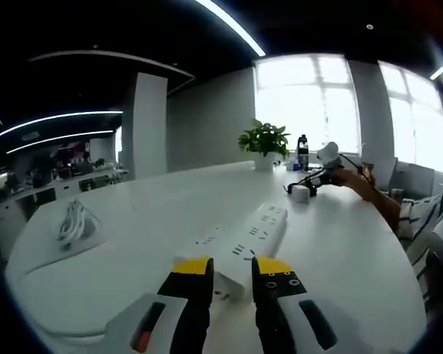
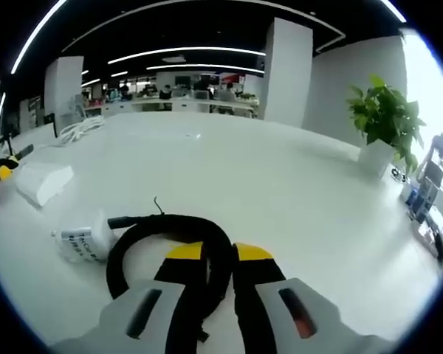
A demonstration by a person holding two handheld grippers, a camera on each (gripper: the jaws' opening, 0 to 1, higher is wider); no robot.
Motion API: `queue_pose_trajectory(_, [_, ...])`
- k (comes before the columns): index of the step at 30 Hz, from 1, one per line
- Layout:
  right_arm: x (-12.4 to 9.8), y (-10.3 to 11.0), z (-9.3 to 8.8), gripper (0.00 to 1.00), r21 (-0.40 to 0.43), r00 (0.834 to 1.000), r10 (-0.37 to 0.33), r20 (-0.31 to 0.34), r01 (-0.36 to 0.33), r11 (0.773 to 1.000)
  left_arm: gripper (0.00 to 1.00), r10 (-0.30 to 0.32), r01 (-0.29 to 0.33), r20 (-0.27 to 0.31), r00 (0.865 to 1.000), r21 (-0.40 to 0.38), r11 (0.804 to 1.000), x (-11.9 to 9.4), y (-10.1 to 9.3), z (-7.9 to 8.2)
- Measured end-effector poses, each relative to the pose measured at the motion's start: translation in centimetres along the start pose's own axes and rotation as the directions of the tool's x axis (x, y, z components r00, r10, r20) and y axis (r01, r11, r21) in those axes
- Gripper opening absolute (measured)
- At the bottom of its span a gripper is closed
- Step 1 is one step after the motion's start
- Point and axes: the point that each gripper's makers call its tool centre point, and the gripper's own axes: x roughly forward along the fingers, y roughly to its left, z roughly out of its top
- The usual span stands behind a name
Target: Straighten the power strip on the desk, plug the charger into it
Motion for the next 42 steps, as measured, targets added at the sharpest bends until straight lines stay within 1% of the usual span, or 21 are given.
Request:
queue_pose_trajectory(4, [-0.1, 0.0, 0.1, 0.11, 0.005, 1.000, -0.009, 0.000, 0.009, 1.000, 0.20, -0.001, 0.001, 0.000, 1.000, -0.001, 1.000, 0.0, 0.0, 0.0])
queue_pose_trajectory(8, [-0.6, 0.0, 0.8, 0.10, 0.006, 1.000, -0.025, 0.016, 0.025, 1.000, 0.20, -0.001, 0.001, -0.001, 1.000, 0.002, 1.000, 0.0, -0.1, 0.0])
queue_pose_trajectory(13, [-1.0, 0.2, 1.7, 0.09, -0.034, 0.998, -0.038, 0.044, 0.040, 0.999, 0.20, 0.010, -0.010, -0.005, 1.000, 0.005, 1.000, 0.0, 0.1, -0.1])
queue_pose_trajectory(18, [-1.6, 0.4, 2.6, 0.09, -0.095, 0.994, -0.077, 0.075, 0.084, 0.992, 0.20, 0.008, -0.008, -0.006, 1.000, 0.004, 1.000, 0.0, 0.0, -0.2])
queue_pose_trajectory(24, [-2.5, 0.5, 4.0, 0.08, -0.159, 0.985, -0.112, 0.130, 0.132, 0.978, 0.20, 0.007, -0.007, -0.006, 1.000, 0.002, 1.000, 0.1, 0.1, -0.1])
queue_pose_trajectory(28, [-3.0, 0.7, 4.9, 0.08, -0.178, 0.979, -0.118, 0.167, 0.148, 0.973, 0.20, 0.001, -0.001, 0.003, 1.000, -0.015, 1.000, 0.1, 0.1, 0.0])
queue_pose_trajectory(32, [-3.6, 1.1, 5.7, 0.08, -0.191, 0.972, -0.119, 0.204, 0.158, 0.969, 0.20, 0.008, -0.008, 0.000, 1.000, -0.015, 1.000, 0.1, 0.4, 0.0])
queue_pose_trajectory(35, [-4.2, 1.4, 6.5, 0.08, -0.204, 0.963, -0.121, 0.240, 0.172, 0.964, 0.20, 0.002, -0.002, 0.002, 1.000, -0.025, 1.000, 0.1, 0.3, -0.1])
queue_pose_trajectory(37, [-4.9, 2.2, 7.1, 0.08, -0.237, 0.952, -0.134, 0.275, 0.202, 0.950, 0.20, 0.003, -0.003, 0.001, 1.000, -0.027, 1.000, 0.1, 0.3, -0.1])
queue_pose_trajectory(39, [-5.4, 2.4, 7.9, 0.08, -0.274, 0.940, -0.160, 0.301, 0.246, 0.930, 0.20, 0.004, -0.004, 0.000, 1.000, -0.028, 1.000, 0.2, 0.3, -0.2])
queue_pose_trajectory(42, [-5.9, 2.7, 8.6, 0.08, -0.353, 0.922, -0.216, 0.323, 0.329, 0.876, 0.20, 0.007, -0.007, -0.002, 1.000, -0.029, 1.000, 0.2, 0.5, -0.2])
